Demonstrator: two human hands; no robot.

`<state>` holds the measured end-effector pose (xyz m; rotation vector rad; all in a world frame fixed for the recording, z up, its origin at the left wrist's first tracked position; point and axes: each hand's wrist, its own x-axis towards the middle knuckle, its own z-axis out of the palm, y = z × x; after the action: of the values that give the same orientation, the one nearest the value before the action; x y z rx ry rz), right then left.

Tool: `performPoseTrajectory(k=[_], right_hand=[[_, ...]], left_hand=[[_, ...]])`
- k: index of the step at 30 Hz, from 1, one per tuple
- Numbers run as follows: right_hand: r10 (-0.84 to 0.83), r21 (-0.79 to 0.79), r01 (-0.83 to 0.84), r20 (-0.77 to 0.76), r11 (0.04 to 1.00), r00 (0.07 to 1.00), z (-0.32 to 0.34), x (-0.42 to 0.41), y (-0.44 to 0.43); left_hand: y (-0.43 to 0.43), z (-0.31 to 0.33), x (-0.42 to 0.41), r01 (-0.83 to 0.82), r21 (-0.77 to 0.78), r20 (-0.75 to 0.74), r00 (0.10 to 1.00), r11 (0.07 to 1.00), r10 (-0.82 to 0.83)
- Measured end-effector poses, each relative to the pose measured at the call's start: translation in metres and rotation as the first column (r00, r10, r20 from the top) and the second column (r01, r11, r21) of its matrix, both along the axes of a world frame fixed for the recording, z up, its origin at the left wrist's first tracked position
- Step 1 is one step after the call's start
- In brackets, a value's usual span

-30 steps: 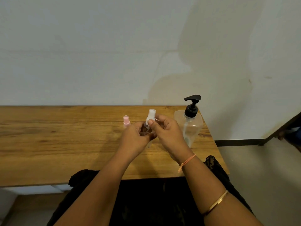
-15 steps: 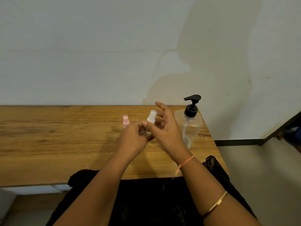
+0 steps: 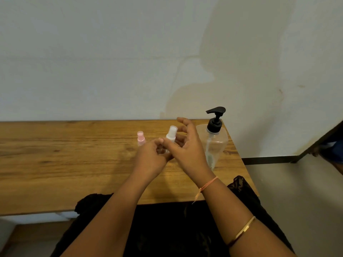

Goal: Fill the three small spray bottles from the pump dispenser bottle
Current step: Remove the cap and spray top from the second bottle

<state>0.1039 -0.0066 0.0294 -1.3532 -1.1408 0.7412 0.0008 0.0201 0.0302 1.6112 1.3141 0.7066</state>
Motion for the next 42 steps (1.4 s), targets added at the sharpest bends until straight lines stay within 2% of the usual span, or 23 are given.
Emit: performPoseTrajectory(k=[2, 4, 9, 11, 16, 18, 23, 29, 35, 40, 42], right_hand=[[-0.081, -0.005, 0.082, 0.077, 0.997, 0.994, -0.002, -0.003, 0.001], [-0.101, -0.014, 0.102, 0.055, 0.995, 0.993, -0.002, -0.002, 0.002], [0.093, 0.018, -0.092, -0.096, 0.996, 0.991, 0.003, 0.006, 0.0], [0.119, 0.024, -0.117, -0.108, 0.993, 0.987, 0.003, 0.005, -0.001], [-0.058, -0.014, 0.06, 0.129, 0.998, 0.99, -0.002, -0.001, 0.001], [-0.06, -0.024, 0.063, 0.095, 0.998, 0.994, -0.002, 0.001, 0.002], [0.079, -0.019, -0.08, -0.042, 0.997, 0.996, 0.002, 0.003, -0.001], [-0.097, -0.021, 0.101, 0.144, 0.995, 0.985, -0.001, -0.001, 0.001], [0.032, -0.003, -0.032, 0.027, 0.999, 0.999, -0.002, 0.003, -0.001], [-0.095, -0.022, 0.103, 0.235, 0.994, 0.967, -0.006, 0.002, -0.002], [-0.093, -0.033, 0.105, 0.246, 0.994, 0.965, -0.005, 0.003, -0.002]], left_hand=[[-0.001, -0.001, 0.001, 0.006, 0.02, -0.022, 1.0, 1.0, -0.006], [-0.002, -0.001, 0.001, 0.008, 0.029, -0.017, 1.0, 1.0, -0.008], [0.001, 0.0, -0.002, 0.0, -0.028, 0.042, 0.999, 1.0, 0.001], [0.001, -0.001, -0.001, 0.008, -0.014, 0.029, 1.0, 1.0, -0.008], [0.0, -0.003, 0.0, 0.024, 0.044, -0.038, 0.999, 0.999, -0.022], [0.0, -0.003, -0.001, 0.027, 0.053, -0.037, 0.999, 0.998, -0.025], [0.002, -0.004, -0.001, 0.015, 0.053, -0.043, 0.999, 0.998, -0.013], [0.002, -0.007, 0.001, 0.023, 0.072, -0.103, 0.995, 0.997, -0.015], [0.003, -0.008, -0.001, 0.003, 0.044, -0.066, 0.998, 0.999, 0.0], [-0.002, -0.008, 0.002, 0.011, 0.056, -0.114, 0.994, 0.998, -0.005], [-0.002, -0.01, 0.002, 0.018, 0.05, -0.109, 0.994, 0.999, -0.012]])
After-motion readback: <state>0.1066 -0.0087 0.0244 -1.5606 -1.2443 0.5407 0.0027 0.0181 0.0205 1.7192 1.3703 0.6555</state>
